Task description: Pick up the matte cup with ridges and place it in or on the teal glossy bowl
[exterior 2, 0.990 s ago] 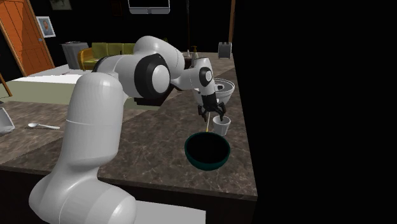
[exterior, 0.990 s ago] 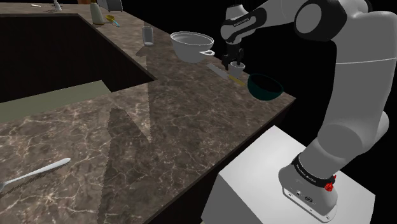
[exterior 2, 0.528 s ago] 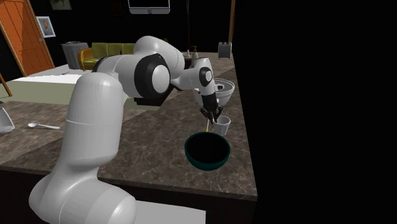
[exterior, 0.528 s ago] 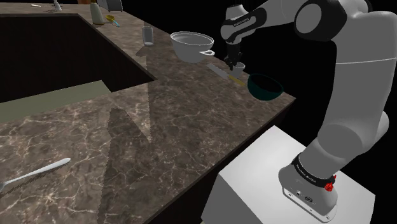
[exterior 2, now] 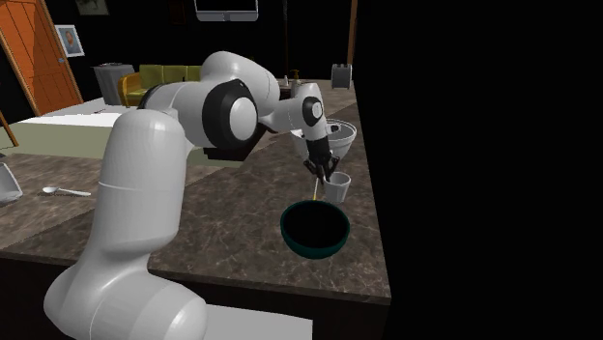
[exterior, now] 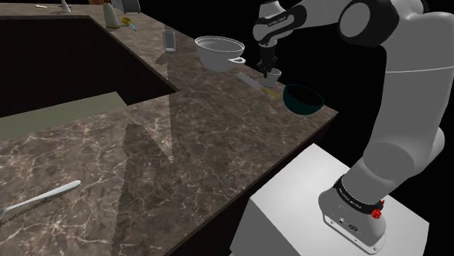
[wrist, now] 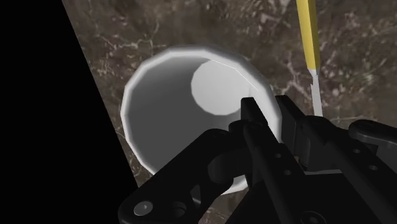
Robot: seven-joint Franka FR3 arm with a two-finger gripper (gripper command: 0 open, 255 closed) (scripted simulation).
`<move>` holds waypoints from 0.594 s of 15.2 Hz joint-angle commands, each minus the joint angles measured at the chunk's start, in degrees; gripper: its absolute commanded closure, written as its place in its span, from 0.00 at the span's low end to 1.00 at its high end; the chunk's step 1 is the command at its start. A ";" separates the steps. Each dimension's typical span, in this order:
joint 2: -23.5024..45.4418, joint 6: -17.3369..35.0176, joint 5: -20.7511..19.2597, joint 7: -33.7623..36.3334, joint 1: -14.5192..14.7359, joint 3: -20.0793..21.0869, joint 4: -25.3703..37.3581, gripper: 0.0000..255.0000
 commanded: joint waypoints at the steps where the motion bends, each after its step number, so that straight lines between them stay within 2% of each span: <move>1: -0.57 -1.21 0.02 -0.23 0.05 -0.01 0.67 1.00; 9: -2.10 -6.47 0.20 -1.34 0.13 -0.05 4.52 1.00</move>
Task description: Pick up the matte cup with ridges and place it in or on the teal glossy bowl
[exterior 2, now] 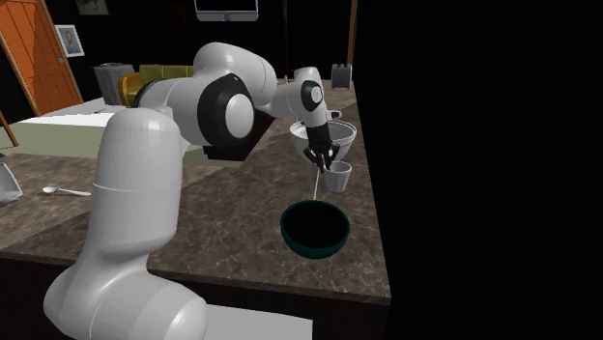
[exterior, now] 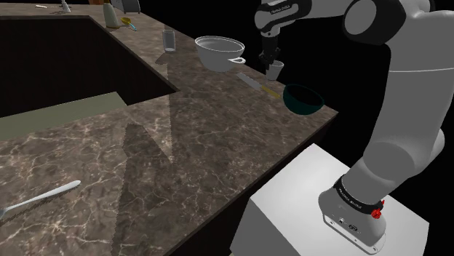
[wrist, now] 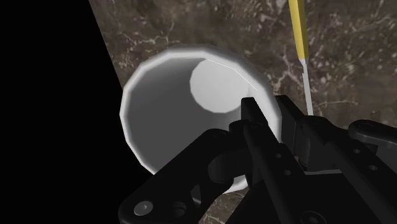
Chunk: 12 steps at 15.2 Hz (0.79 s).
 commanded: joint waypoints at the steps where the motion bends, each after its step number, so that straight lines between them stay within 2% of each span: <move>1: -0.27 -1.47 0.06 -0.41 -0.06 -0.04 1.26 1.00; 12: -0.89 -9.37 0.36 -2.10 -0.06 -0.11 8.72 1.00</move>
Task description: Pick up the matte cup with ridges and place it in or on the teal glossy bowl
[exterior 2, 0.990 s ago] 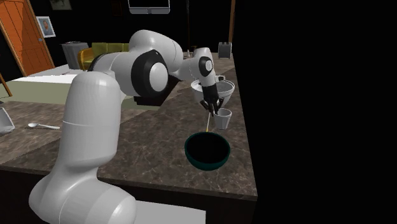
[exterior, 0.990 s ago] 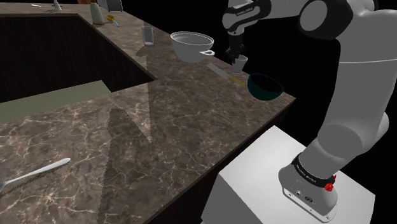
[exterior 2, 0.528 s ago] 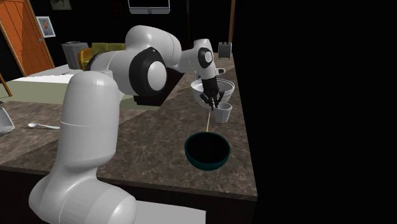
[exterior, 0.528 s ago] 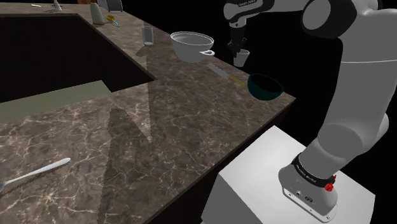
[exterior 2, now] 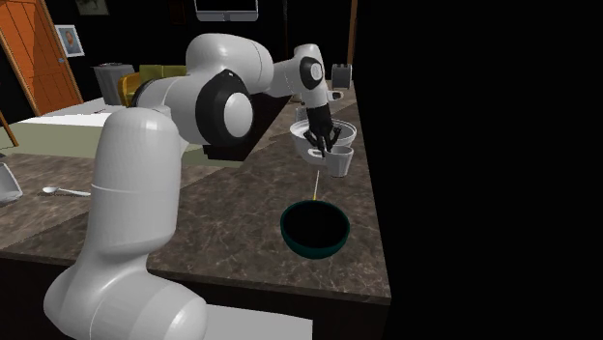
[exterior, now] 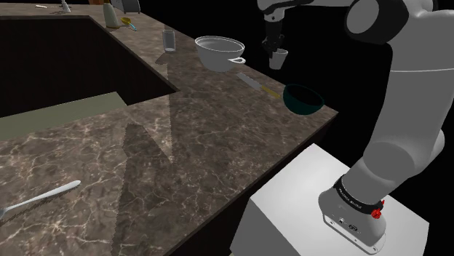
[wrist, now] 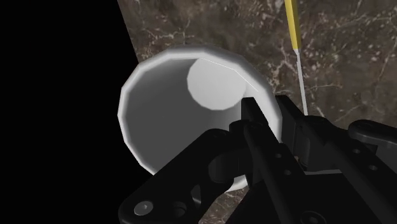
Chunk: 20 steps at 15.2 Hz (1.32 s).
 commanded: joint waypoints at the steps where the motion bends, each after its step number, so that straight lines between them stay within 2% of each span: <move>1: -0.07 -1.59 0.04 -0.37 -0.03 -0.03 1.55 1.00; 8: 0.62 -6.80 0.27 -1.52 -0.13 -0.10 7.58 1.00; 13: -13.72 -2.14 -1.95 0.13 1.15 -0.29 -11.54 1.00; 20: -30.78 -0.53 -4.75 1.91 1.82 -0.02 -30.39 1.00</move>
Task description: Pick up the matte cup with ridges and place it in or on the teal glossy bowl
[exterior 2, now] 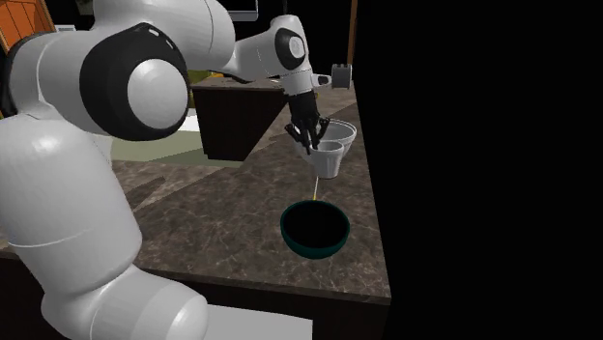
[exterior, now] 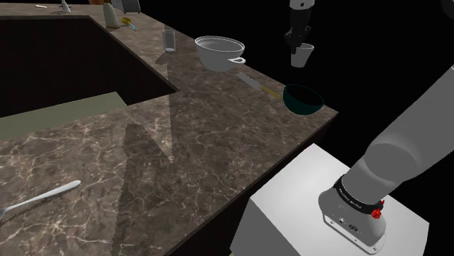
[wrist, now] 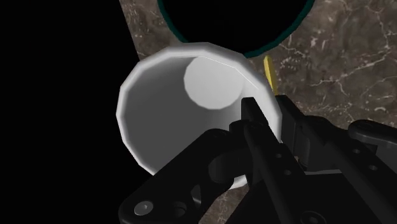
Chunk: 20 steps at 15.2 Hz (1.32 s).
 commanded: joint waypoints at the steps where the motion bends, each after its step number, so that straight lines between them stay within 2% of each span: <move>1: -5.53 0.14 -0.87 0.37 0.00 0.08 -5.73 1.00; 6: -18.02 -1.72 -2.43 1.04 -0.22 0.74 -16.49 1.00; 20: -17.24 8.75 -3.40 3.50 -0.52 -0.03 -26.43 1.00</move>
